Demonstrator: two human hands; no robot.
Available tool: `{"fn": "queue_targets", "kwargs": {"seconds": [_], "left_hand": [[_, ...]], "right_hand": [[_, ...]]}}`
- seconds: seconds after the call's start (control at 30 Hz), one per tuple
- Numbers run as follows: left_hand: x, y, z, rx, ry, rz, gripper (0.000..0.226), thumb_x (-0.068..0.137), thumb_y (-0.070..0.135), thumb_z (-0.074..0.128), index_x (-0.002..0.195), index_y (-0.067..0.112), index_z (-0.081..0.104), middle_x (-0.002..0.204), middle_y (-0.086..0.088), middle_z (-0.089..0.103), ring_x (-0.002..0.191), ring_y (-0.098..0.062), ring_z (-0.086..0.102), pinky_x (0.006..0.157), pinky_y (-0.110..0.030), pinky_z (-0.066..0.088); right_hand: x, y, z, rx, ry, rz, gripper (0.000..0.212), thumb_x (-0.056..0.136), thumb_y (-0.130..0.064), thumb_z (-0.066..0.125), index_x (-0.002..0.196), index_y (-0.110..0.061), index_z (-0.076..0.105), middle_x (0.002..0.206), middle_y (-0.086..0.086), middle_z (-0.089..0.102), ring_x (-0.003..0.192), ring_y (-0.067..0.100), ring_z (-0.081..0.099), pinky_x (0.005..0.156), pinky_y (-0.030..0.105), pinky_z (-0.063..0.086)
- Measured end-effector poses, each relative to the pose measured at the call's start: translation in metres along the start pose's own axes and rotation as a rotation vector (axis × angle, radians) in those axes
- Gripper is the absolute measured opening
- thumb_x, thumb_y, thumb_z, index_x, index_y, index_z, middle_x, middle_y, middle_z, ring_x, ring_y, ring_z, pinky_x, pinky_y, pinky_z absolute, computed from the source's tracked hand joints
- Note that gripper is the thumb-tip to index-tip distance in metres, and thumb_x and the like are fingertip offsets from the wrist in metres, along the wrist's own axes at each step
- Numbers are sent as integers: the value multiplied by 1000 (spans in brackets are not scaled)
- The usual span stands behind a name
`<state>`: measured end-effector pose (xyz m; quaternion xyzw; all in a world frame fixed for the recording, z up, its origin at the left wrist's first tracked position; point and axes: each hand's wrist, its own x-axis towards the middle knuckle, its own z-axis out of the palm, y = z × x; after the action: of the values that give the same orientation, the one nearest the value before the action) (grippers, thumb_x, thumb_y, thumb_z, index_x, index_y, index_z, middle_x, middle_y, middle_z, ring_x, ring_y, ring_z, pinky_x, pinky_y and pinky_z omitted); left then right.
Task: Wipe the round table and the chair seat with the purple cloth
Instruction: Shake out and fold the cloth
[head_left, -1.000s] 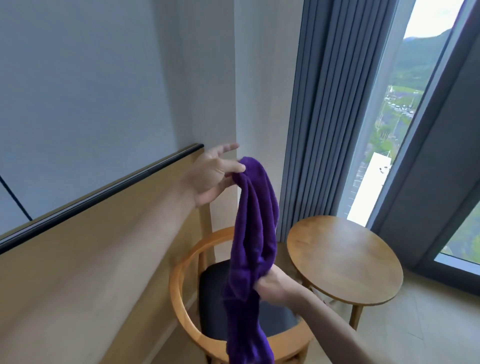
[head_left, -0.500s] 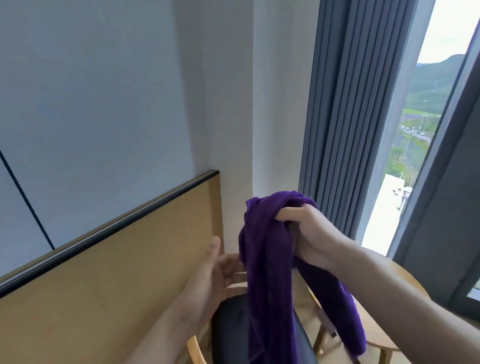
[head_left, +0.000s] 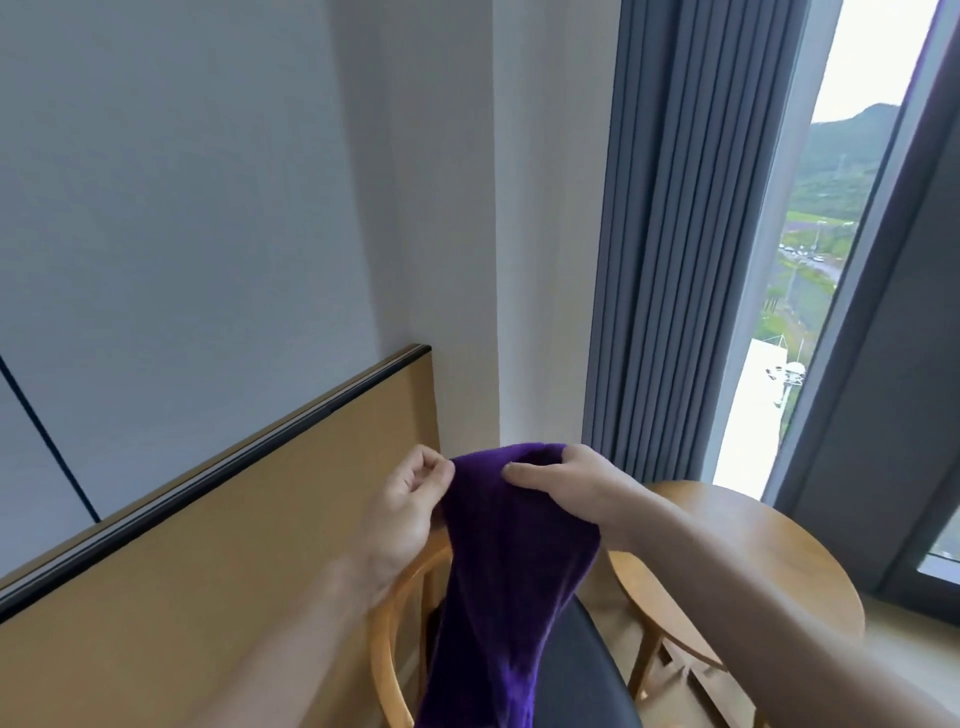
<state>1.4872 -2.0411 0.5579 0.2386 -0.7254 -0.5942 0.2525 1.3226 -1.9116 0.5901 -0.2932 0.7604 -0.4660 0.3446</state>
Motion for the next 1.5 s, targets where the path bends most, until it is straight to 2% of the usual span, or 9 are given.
{"fn": "queue_targets", "kwargs": {"seconds": [0.17, 0.27, 0.43, 0.57, 0.8, 0.97, 1.1, 1.3, 1.5], "left_hand": [[11, 14, -18, 256, 18, -63, 29, 113, 29, 33, 100, 7, 47, 88, -10, 53, 76, -20, 55, 59, -28, 56], [16, 20, -15, 362, -6, -84, 35, 113, 32, 30, 106, 3, 49, 92, -10, 48, 83, -23, 50, 72, -37, 52], [28, 34, -13, -57, 69, -130, 28, 113, 28, 31, 103, 8, 47, 97, -14, 51, 87, -28, 51, 74, -42, 47], [37, 41, -28, -153, 102, -110, 27, 113, 25, 31, 104, 8, 50, 100, -18, 55, 93, -31, 53, 77, -45, 47], [45, 50, -33, -199, 182, -86, 22, 113, 20, 35, 99, 11, 49, 79, -7, 51, 76, -23, 53, 69, -38, 49], [47, 52, -37, -282, 272, -68, 17, 111, 13, 37, 102, 8, 50, 86, -11, 55, 79, -24, 56, 68, -40, 52], [47, 53, -47, -273, 296, -81, 10, 109, 9, 41, 104, 8, 51, 88, -10, 53, 84, -24, 55, 70, -41, 52], [53, 69, -52, -1, 162, -164, 16, 103, 1, 53, 93, 14, 51, 89, -8, 54, 76, -20, 53, 63, -35, 48], [57, 87, -49, 216, 34, -118, 22, 91, -2, 70, 107, 12, 61, 115, -17, 63, 93, -25, 61, 82, -40, 53]], "right_hand": [[14, 14, -23, -104, -62, 55, 28, 96, -41, 68, 104, -14, 71, 94, 2, 79, 93, 21, 75, 88, 39, 61], [19, 24, -28, -72, -107, 69, 38, 100, -46, 59, 112, -12, 70, 100, 4, 79, 97, 22, 75, 86, 41, 61], [18, 51, -35, 291, -187, 115, 39, 102, -40, 56, 128, -11, 64, 116, 9, 74, 109, 29, 70, 85, 46, 53], [13, 65, -47, 478, -213, 69, 28, 97, -22, 61, 118, -5, 65, 96, 10, 59, 87, 23, 62, 86, 42, 50], [12, 64, -38, 173, 132, 27, 35, 97, -4, 65, 126, -19, 50, 117, 16, 66, 97, 31, 73, 69, 43, 64], [13, 57, -50, 467, 93, -17, 40, 90, 2, 70, 124, -16, 59, 120, 15, 66, 104, 30, 69, 71, 41, 62], [12, 45, -64, 604, 154, -104, 39, 84, 5, 76, 119, -9, 65, 100, 14, 74, 73, 19, 73, 60, 33, 58], [15, 26, -79, 255, 203, -240, 30, 80, 3, 81, 102, -17, 77, 86, 3, 48, 78, 17, 55, 72, 28, 55], [14, 27, -86, -507, 137, -156, 11, 94, -23, 73, 88, -18, 82, 84, -3, 76, 82, 15, 71, 64, 23, 52]]}}
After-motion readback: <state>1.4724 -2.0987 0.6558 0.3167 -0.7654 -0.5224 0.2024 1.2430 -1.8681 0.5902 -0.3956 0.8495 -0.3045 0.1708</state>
